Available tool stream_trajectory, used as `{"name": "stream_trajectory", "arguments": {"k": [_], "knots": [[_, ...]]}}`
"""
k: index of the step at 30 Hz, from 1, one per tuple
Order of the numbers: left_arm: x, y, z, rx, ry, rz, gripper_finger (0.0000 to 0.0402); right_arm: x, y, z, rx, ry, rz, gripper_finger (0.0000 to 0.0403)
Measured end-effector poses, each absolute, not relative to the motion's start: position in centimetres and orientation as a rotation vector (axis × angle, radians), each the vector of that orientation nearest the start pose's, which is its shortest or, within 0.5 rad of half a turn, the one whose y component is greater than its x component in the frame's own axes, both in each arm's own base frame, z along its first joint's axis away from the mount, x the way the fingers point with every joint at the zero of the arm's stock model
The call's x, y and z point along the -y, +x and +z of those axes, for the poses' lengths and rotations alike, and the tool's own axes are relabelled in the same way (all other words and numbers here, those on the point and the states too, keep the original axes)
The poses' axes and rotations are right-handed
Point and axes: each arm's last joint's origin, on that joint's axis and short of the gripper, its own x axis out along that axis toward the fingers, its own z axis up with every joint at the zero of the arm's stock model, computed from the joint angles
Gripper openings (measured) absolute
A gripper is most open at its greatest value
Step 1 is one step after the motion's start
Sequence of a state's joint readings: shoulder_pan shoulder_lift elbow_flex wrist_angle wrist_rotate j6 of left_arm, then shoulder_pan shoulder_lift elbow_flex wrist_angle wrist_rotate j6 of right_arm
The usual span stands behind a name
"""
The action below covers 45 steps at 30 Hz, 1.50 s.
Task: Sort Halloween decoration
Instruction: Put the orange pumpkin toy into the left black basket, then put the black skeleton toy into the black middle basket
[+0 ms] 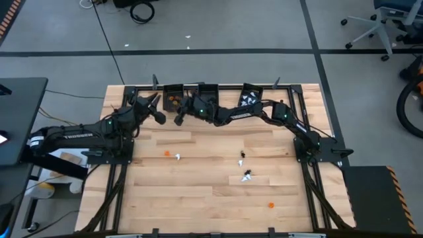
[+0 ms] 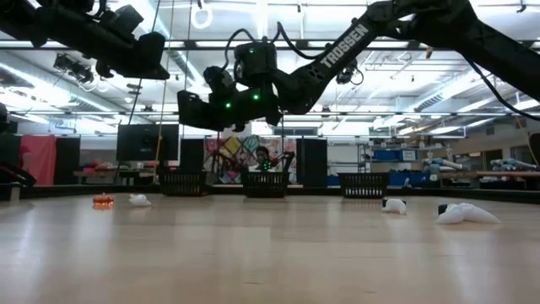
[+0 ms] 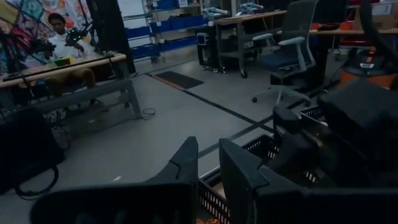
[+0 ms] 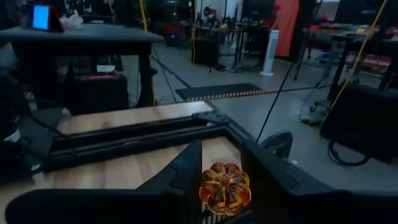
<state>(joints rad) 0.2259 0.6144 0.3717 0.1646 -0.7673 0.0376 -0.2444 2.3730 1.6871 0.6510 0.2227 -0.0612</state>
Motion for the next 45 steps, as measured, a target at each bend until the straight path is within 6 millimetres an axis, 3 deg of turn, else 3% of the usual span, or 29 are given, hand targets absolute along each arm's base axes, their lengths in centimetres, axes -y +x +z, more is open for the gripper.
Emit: {"name": "stream_trajectory", "arguments": {"k": [3, 7, 13, 17, 34, 45], "knots": [[-5.2, 13.7, 24.8, -0.097, 0.056, 0.994, 0.0043, 15.0, 52.0, 17.7, -0.026, -0.068, -0.473, 0.0109], [-5.2, 13.7, 24.8, -0.100, 0.059, 0.992, 0.0043, 16.8, 54.0, 16.0, -0.120, -0.056, -0.453, 0.0109], [-5.2, 13.7, 24.7, -0.117, 0.075, 0.991, 0.0043, 17.2, 56.3, 15.5, -0.168, -0.040, -0.464, 0.0109], [-5.2, 13.7, 24.6, -0.135, 0.093, 0.990, 0.0043, 17.5, 56.4, 13.8, -0.267, 0.007, -0.508, 0.0109], [-5.2, 13.6, 24.5, -0.140, 0.090, 0.989, 0.0043, 19.2, 55.4, 13.0, -0.362, 0.130, -0.503, 0.0112], [-5.2, 13.6, 24.3, -0.151, 0.070, 0.978, 0.0043, 19.1, 55.4, 12.9, -0.369, 0.128, -0.473, 0.0168]]}}
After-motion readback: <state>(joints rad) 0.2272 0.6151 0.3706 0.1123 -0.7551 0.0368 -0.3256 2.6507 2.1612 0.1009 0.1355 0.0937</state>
